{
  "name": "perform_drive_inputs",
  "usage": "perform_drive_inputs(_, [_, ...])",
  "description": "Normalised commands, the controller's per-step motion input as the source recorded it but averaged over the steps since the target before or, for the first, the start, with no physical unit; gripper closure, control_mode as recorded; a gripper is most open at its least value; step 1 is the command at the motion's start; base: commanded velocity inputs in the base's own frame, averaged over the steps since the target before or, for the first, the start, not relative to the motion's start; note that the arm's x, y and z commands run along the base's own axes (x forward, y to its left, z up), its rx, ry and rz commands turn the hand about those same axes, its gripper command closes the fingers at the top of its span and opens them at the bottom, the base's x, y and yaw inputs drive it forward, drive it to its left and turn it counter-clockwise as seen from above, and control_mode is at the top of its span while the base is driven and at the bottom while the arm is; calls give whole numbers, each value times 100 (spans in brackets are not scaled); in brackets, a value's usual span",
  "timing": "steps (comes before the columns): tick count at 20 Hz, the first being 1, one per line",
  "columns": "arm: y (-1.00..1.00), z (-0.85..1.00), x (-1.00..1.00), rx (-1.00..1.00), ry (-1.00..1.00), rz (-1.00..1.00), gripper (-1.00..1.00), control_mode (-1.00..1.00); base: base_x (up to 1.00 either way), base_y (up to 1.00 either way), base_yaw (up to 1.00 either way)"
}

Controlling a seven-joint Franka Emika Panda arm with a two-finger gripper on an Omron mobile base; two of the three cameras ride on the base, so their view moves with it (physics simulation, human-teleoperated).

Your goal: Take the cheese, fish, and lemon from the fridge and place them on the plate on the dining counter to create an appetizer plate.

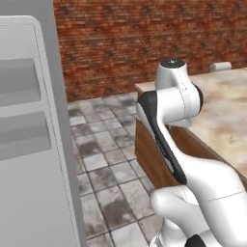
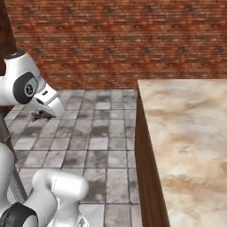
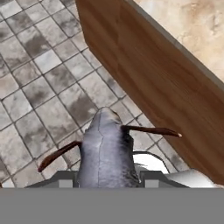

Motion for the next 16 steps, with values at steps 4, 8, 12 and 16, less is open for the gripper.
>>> perform_drive_inputs(4, [0, 0, 0, 0, 0, 0, 100, 100, 100, -48, 3])
perform_drive_inputs(8, [0, 0, 0, 0, 0, 0, 100, 100, 100, -59, 13])
perform_drive_inputs(12, [0, 0, 0, 0, 0, 0, 100, 100, 100, -44, 16])
perform_drive_inputs(16, [0, 0, 0, 0, 0, 0, 100, 100, 100, -11, 12])
